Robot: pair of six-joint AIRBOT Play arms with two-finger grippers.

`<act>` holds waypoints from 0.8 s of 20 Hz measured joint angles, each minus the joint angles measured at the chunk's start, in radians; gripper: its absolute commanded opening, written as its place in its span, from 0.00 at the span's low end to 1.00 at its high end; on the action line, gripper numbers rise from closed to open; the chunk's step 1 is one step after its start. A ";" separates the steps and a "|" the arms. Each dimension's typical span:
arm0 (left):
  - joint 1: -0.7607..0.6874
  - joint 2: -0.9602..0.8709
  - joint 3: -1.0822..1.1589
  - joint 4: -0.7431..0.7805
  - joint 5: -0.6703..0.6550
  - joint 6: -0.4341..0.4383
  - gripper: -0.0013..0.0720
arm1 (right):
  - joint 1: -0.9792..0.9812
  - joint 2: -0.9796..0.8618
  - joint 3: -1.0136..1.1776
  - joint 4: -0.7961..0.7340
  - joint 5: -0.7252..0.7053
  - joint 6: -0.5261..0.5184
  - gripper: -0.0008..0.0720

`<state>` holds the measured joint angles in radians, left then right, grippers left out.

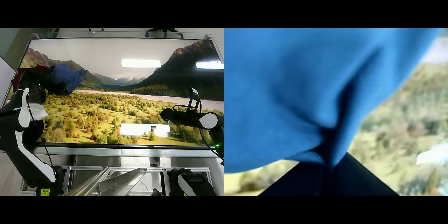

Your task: Fold the shirts.

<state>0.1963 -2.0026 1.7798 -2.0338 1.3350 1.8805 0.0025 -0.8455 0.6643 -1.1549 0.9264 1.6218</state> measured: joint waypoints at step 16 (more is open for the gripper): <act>-0.766 0.320 -0.371 -0.261 0.035 -0.033 0.96 | 0.000 -0.002 0.000 0.000 0.133 -0.086 0.67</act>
<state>-0.5697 -1.6821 1.4086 -2.2948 1.3701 1.8473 0.0021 -0.8471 0.6643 -1.1545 1.0595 1.5356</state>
